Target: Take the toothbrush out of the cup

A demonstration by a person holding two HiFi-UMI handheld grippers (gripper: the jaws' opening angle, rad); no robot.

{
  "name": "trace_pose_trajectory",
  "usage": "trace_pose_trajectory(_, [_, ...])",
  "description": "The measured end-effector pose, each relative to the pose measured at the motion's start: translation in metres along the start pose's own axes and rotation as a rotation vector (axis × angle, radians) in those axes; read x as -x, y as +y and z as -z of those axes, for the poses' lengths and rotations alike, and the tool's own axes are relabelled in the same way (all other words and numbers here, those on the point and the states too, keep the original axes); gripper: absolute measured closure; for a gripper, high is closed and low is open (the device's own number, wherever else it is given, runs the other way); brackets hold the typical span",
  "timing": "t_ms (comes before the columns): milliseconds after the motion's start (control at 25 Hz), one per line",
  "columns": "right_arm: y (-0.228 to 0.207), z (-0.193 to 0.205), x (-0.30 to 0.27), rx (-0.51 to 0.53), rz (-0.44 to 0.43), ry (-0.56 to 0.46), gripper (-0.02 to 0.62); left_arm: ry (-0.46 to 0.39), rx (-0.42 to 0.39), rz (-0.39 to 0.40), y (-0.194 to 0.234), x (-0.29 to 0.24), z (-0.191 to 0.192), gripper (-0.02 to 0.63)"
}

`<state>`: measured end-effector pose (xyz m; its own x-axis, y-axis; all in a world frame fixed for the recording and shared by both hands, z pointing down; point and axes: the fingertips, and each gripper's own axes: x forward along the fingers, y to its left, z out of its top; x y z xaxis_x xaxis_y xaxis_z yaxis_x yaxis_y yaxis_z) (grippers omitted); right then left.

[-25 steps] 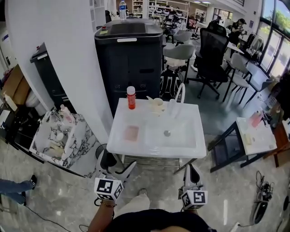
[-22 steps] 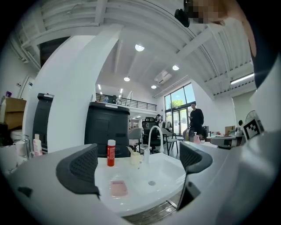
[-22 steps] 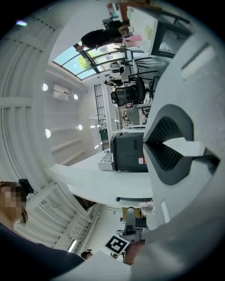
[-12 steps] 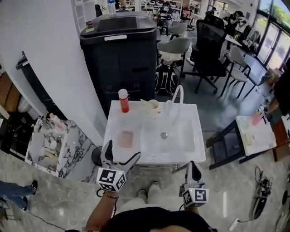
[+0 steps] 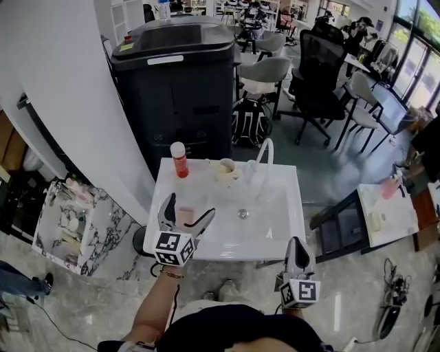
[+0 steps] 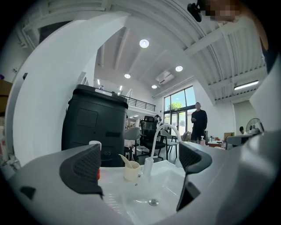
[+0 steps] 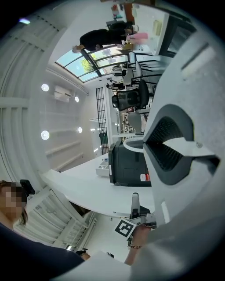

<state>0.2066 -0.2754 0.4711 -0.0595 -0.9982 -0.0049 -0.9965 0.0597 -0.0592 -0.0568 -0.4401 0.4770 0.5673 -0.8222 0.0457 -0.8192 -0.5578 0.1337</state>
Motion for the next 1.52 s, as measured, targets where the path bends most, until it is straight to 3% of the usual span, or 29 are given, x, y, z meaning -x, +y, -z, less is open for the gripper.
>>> trace_pose_trajectory(360, [-0.059,0.000,-0.012,0.002,0.103,-0.003,0.592,0.109,0.091,-0.018,0.024,-0.105,0.052,0.052])
trace_pose_trajectory(640, [-0.099,0.001,-0.014,0.000,0.193,0.006,0.592,0.179,0.107,-0.092,0.046,-0.167,0.084,0.052])
trace_pose_trajectory(960, [-0.128,0.013,-0.004,-0.016,0.274,0.043,0.592,0.207,0.263,-0.169,0.069,-0.209,0.114,0.054])
trace_pose_trajectory(1080, [-0.136,0.014,-0.003,-0.020,0.294,0.046,0.592,0.209,0.287,-0.181,0.072,-0.223,0.115,0.059])
trace_pose_trajectory(1120, [-0.138,0.014,-0.002,-0.024,0.302,0.047,0.592,0.208,0.284,-0.188,0.074,-0.225,0.114,0.094])
trace_pose_trajectory(1240, [-0.145,0.020,0.001,-0.054,0.335,0.047,0.592,0.194,0.279,-0.222,0.081,-0.227,0.113,0.373])
trace_pose_trajectory(1520, [-0.146,0.017,0.001,-0.049,0.341,0.048,0.592,0.212,0.280,-0.225,0.080,-0.233,0.116,0.494])
